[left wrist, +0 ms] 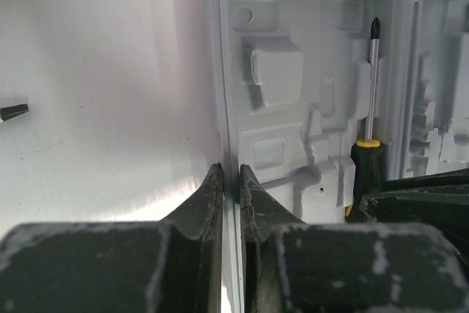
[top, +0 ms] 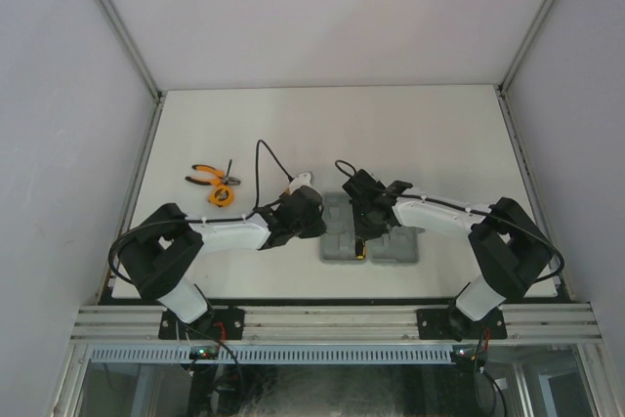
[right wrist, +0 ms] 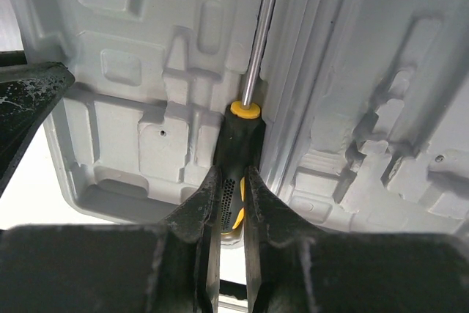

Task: Sort the tools into containers
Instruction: Place the screwdriver in the storage box, then pick up the screwdriver from the center of the board.

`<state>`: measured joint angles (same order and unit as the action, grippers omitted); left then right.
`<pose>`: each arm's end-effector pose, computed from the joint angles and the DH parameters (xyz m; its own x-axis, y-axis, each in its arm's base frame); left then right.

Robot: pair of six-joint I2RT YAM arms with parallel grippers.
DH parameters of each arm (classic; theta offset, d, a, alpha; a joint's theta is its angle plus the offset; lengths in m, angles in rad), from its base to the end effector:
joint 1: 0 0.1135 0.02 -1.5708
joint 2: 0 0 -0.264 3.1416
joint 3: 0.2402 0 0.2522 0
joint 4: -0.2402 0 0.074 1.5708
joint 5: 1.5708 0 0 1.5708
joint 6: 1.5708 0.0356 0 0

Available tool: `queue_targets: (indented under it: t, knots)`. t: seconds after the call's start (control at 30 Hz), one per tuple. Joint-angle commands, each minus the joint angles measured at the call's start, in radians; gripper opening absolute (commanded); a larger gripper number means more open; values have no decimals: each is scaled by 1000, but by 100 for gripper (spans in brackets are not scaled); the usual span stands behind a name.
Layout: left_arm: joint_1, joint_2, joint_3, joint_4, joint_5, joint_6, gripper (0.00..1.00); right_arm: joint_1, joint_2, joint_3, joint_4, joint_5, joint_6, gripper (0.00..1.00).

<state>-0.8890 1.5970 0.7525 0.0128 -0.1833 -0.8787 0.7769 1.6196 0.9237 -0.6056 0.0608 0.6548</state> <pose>0.1991 -0.2350 0.1536 -0.8254 -0.1842 -0.5336 0.0792 0.8981 -0.4327 0.2072 0.2007 0.1606 -0.9644 -0.0956 -0.2467 -0.1273 0.9851 0.1156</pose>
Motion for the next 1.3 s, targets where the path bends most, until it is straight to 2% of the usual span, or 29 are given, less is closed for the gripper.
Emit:
queue_targets:
  t: [0.0,0.17,0.33,0.6,0.83,1.03,1.27]
  knots:
    - [-50,-23,46,46,87,-8,12,-13,128,-178,72,-31,5,0]
    - [-50,-68,17,28,71,-13,13,-88,34,-152,46,-45,-54,0]
    - [-50,-108,-18,26,73,-26,13,-108,5,-143,23,-22,-73,0]
    - [-63,-107,-42,33,95,-33,15,-117,-59,-117,-3,-9,-85,8]
    - [-64,-117,-62,29,83,-37,26,-117,-131,-87,-39,-3,-98,17]
    - [-54,-166,-42,-41,32,-2,38,-117,-210,-77,-29,-19,-111,22]
    - [-8,-283,-29,-139,-10,67,42,-96,-365,-78,23,-29,-131,31]
